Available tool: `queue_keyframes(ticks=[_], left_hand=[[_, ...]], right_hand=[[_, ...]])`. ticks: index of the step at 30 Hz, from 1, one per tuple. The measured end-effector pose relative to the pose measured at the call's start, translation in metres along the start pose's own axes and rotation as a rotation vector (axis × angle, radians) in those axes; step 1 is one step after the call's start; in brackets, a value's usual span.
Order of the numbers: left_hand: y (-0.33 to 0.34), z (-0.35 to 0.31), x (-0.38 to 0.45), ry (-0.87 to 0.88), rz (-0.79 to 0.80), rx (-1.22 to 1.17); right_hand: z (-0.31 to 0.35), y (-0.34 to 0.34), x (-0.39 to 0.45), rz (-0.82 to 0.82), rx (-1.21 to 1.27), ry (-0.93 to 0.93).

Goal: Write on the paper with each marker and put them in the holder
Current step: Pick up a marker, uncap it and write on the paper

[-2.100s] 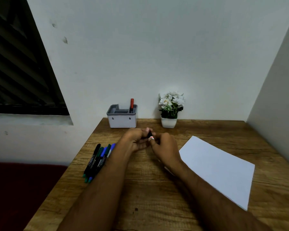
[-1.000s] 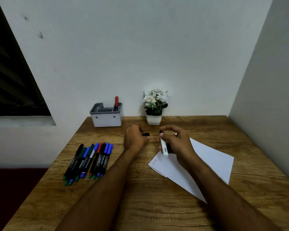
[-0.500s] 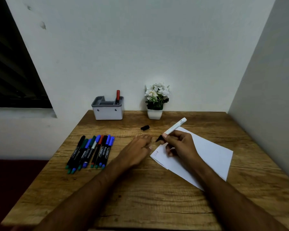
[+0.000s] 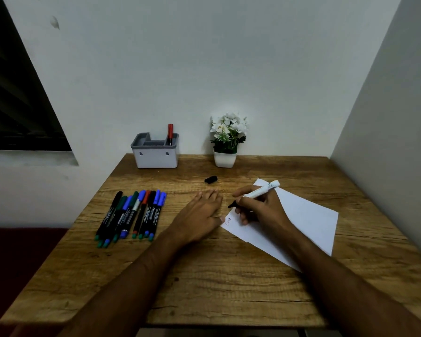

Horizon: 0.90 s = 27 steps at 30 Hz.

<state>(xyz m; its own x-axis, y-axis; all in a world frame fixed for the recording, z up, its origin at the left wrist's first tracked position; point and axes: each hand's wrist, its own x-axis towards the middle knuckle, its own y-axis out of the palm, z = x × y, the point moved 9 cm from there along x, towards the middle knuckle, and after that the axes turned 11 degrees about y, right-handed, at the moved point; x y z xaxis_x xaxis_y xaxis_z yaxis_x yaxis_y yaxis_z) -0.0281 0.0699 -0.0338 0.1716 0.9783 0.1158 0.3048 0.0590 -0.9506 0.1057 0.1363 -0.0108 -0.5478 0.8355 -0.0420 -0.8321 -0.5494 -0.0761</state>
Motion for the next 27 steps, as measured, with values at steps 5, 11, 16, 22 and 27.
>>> queue_keyframes(ticks=[5,11,16,22,27], left_hand=[[0.005,0.0,0.001,0.027,0.014,0.063],[0.005,-0.001,0.001,0.036,0.025,0.088],[0.007,0.0,0.001,0.042,0.024,0.094],[0.007,0.001,0.001,0.043,0.016,0.09],[0.008,0.001,0.002,0.046,0.019,0.092]], right_hand=[[0.002,-0.007,0.007,-0.042,-0.288,-0.094],[0.0,-0.003,0.002,-0.095,-0.416,-0.158],[-0.004,-0.005,0.004,-0.1,-0.443,-0.136],[0.002,0.005,-0.002,-0.055,-0.483,-0.189],[0.0,0.001,-0.001,-0.074,-0.499,-0.173]])
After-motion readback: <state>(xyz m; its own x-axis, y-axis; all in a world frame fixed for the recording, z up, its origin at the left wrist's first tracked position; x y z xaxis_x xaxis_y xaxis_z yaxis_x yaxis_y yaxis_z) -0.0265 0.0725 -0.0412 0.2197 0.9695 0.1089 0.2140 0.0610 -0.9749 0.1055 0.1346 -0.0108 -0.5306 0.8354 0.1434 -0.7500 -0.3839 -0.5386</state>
